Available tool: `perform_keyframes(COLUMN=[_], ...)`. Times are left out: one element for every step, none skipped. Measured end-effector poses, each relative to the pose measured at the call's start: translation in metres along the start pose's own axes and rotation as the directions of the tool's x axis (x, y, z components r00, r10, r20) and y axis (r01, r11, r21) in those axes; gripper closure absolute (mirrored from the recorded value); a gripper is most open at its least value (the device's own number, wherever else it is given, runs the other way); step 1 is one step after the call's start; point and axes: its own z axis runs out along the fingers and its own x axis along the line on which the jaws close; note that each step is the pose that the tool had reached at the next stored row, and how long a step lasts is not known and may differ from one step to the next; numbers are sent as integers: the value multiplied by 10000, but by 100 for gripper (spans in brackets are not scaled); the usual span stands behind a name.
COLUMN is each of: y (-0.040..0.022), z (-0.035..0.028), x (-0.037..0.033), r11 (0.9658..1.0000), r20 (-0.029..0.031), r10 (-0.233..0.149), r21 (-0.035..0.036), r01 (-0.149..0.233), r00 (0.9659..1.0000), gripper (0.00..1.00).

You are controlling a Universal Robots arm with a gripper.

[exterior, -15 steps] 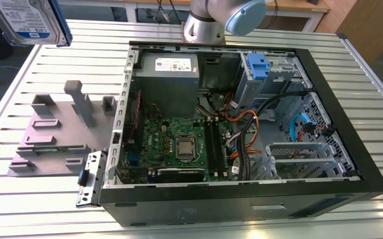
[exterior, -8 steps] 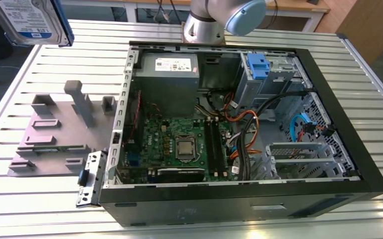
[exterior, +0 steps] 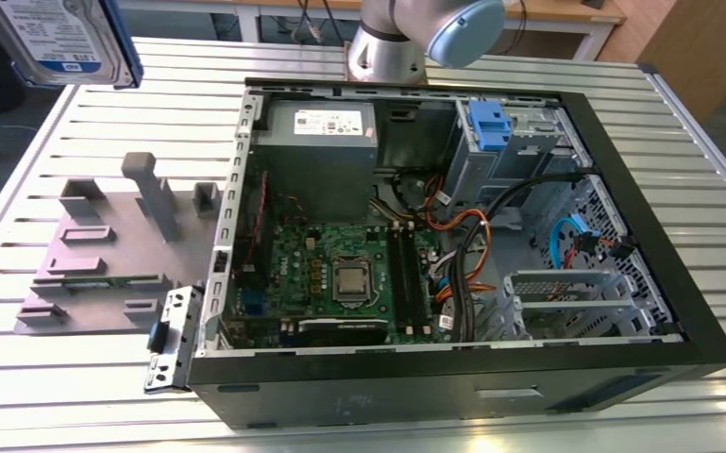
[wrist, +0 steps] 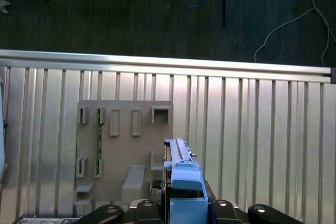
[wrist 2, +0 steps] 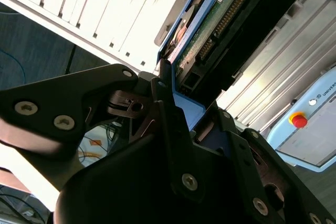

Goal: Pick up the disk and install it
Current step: 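Pick up the disk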

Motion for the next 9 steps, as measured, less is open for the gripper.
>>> perform_keyframes(y=[-4,-8,-12,-16,-21,-25,-29,-33,-37], z=[0,0,0,-1,0,0,0,-1,-1], x=[0,0,0,1,1,1,1,1,1], r11=[10000,10000,10000,10000,10000,10000,10000,10000,10000], r20=[0,0,0,0,0,0,1,0,0], r10=[0,0,0,0,0,0,0,0,0], r21=[0,0,0,0,0,0,0,0,0], r01=[0,0,0,0,0,0,0,0,0], r00=[10000,10000,10000,10000,10000,10000,10000,10000,10000], gripper=[63,63,63,63,63,63,63,63,63])
